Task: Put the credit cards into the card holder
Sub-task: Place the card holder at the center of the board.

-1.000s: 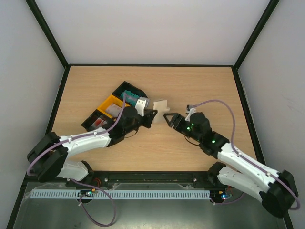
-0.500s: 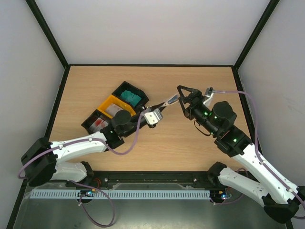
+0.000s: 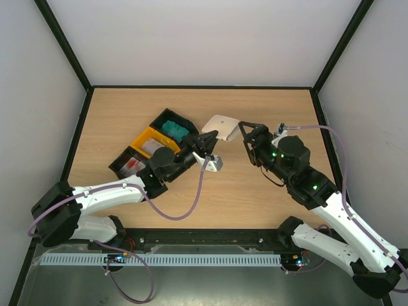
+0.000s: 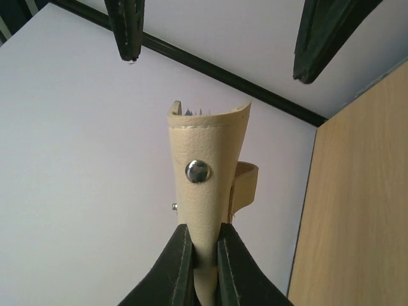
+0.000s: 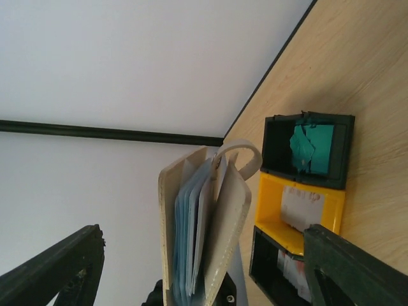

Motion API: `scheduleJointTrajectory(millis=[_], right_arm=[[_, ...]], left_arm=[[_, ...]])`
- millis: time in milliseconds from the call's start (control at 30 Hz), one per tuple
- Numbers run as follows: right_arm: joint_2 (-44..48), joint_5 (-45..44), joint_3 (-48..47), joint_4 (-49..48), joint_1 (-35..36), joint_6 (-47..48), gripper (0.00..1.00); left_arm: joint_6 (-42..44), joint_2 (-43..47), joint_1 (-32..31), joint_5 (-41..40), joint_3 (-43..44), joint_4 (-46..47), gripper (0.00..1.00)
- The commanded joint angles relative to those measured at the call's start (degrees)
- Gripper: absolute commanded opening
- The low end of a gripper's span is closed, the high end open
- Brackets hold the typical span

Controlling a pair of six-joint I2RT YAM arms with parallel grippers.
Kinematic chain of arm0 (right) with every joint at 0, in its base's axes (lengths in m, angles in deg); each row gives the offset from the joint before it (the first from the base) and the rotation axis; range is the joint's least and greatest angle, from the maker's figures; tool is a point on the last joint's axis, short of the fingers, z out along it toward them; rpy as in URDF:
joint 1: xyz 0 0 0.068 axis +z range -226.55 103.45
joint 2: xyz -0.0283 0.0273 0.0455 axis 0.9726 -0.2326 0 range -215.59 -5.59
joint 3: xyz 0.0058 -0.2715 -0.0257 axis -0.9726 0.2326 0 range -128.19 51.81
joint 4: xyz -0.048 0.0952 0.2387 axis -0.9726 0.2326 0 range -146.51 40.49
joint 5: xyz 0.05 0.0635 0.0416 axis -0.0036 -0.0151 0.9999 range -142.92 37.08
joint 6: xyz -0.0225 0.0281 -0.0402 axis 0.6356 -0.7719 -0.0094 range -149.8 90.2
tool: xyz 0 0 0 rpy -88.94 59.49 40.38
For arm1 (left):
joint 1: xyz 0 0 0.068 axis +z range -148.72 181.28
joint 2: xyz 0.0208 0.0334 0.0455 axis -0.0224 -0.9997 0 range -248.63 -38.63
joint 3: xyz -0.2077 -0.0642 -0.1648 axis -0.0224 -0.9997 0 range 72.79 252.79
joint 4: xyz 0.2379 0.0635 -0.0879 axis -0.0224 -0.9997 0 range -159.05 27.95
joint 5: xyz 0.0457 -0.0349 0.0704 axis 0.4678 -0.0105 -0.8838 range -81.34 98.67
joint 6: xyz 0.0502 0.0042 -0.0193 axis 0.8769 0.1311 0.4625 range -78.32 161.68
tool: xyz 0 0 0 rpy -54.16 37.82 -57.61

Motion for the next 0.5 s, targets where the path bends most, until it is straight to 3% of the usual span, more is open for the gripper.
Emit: scheduleJointTrajectory(millis=[0, 133, 267, 333, 400, 467], right_arm=[[-0.39, -1.49, 0.17, 1.38, -0.27, 3.01, 0.85], [-2.26, 1.59, 1.1, -3.1, -0.26, 3.52, 0.89], [-4.35, 3.6, 1.13, -5.96, -0.25, 2.52, 0.8], [-4.48, 3.36, 1.65, -7.1, -0.24, 1.73, 0.67], [-3.77, 2.94, 3.06, -9.3, -0.26, 0.63, 0.48], [-2.87, 2.88, 4.62, -12.02, -0.29, -0.52, 0.29]], left_arm=[[6.29, -0.76, 0.16, -0.58, 0.84, 4.87, 0.03], [6.65, -0.53, 0.09, 0.17, 0.51, 4.97, 0.03], [6.99, 0.08, -0.02, 0.8, 0.18, 5.81, 0.03], [7.0, 0.58, -0.21, 1.3, 0.01, 5.26, 0.03], [7.04, 0.95, -0.47, 1.26, -0.04, 4.41, 0.05], [5.55, 1.17, -0.79, 0.29, -0.56, 5.12, 0.15]])
